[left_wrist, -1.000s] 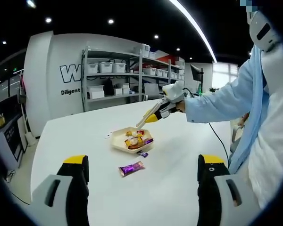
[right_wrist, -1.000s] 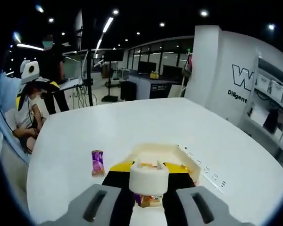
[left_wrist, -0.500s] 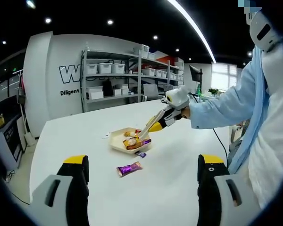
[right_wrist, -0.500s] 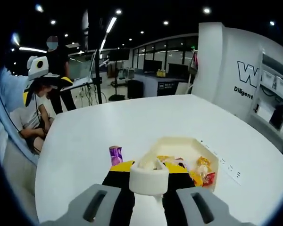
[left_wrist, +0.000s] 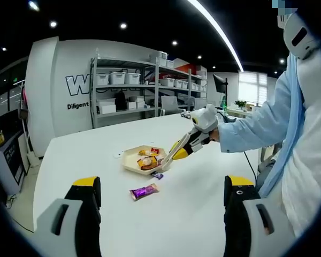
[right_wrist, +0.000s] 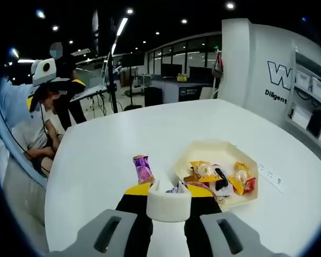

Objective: Place the target food into the container with the food tongs after gripping and lifting it, then release it inside without dropping or visibly crushing the food.

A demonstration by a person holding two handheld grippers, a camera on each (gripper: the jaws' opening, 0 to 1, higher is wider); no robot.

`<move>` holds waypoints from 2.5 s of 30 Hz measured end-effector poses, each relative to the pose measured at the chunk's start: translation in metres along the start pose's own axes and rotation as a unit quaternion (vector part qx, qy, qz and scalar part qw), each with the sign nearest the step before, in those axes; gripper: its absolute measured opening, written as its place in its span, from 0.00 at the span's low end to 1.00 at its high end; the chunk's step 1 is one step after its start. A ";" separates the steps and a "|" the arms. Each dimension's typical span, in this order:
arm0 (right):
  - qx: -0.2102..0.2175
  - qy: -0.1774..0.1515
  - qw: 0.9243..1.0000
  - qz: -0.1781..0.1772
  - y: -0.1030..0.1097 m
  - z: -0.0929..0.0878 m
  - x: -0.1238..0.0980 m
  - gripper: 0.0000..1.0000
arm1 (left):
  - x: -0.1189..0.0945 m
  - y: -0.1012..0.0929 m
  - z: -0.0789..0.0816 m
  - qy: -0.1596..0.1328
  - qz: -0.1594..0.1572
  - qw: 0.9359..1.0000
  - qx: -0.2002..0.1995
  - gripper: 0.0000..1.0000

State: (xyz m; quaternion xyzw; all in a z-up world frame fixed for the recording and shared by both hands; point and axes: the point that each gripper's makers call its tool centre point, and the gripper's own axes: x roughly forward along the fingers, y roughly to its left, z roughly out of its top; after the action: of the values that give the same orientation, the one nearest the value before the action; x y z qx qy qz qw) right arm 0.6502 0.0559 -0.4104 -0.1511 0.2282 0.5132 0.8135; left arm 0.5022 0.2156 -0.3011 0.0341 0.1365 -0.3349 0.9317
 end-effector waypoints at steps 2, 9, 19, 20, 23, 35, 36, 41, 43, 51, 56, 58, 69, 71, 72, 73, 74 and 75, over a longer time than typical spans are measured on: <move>0.008 0.008 1.000 -0.004 0.000 -0.007 0.003 0.14 | -0.001 -0.001 -0.001 0.001 -0.001 1.000 0.000 0.93; 0.021 0.013 1.000 -0.019 -0.001 -0.015 0.010 0.14 | -0.007 0.001 -0.002 0.000 -0.003 1.000 -0.001 0.93; 0.033 0.029 0.997 -0.067 -0.012 -0.019 0.021 0.14 | -0.015 0.006 -0.004 -0.002 -0.002 1.000 -0.002 0.93; 0.044 0.031 0.997 -0.062 -0.011 -0.020 0.023 0.14 | -0.016 0.006 -0.004 -0.002 -0.002 1.000 -0.002 0.93; 0.047 0.033 0.996 -0.075 -0.013 -0.021 0.026 0.14 | -0.017 0.007 -0.005 -0.001 -0.001 1.000 -0.002 0.93; 0.063 0.042 0.992 -0.103 -0.016 -0.021 0.038 0.15 | -0.021 0.008 -0.006 0.000 0.002 1.000 -0.004 0.93; 0.060 0.046 0.991 -0.108 -0.016 -0.021 0.039 0.15 | -0.021 0.008 -0.006 0.000 0.002 1.000 -0.004 0.93; 0.059 0.056 0.989 -0.121 -0.015 -0.028 0.046 0.15 | -0.022 0.008 -0.006 0.002 0.005 1.000 -0.004 0.93; 0.055 0.050 0.989 -0.129 -0.014 -0.026 0.046 0.14 | -0.022 0.008 -0.006 0.001 0.005 1.000 -0.005 0.93; 0.077 0.049 0.989 -0.115 -0.015 -0.032 0.043 0.11 | -0.020 0.008 -0.005 0.002 0.005 1.000 -0.004 0.93; 0.087 0.048 0.990 -0.103 -0.014 -0.033 0.038 0.09 | -0.019 0.007 -0.005 0.003 0.005 1.000 -0.002 0.93; 0.084 0.048 0.990 -0.100 -0.013 -0.032 0.036 0.09 | -0.018 0.007 -0.005 0.003 0.005 1.000 -0.003 0.93; 0.062 0.031 0.993 -0.091 -0.006 -0.024 0.020 0.09 | -0.011 0.004 -0.003 0.000 0.000 1.000 -0.003 0.93; 0.059 0.025 0.994 -0.091 -0.006 -0.020 0.017 0.09 | -0.009 0.003 -0.003 -0.001 -0.001 1.000 -0.002 0.93; 0.059 0.021 0.994 -0.092 -0.007 -0.016 0.015 0.09 | -0.009 0.003 -0.002 -0.002 -0.001 1.000 -0.002 0.93; 0.058 0.017 0.994 -0.093 -0.009 -0.014 0.014 0.09 | -0.008 0.002 -0.002 -0.003 -0.002 1.000 -0.002 0.93; 0.057 0.012 0.994 -0.094 -0.010 -0.010 0.013 0.09 | -0.008 0.001 -0.002 -0.002 -0.003 1.000 -0.001 0.93; 0.055 0.008 0.994 -0.097 -0.012 -0.007 0.012 0.09 | -0.007 0.001 -0.002 -0.002 -0.003 1.000 0.000 0.93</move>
State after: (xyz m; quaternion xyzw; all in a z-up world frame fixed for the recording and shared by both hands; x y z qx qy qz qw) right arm 0.6642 0.0569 -0.4224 -0.1312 0.2469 0.4176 0.8645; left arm 0.4972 0.2211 -0.3007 0.0328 0.1350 -0.3376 0.9310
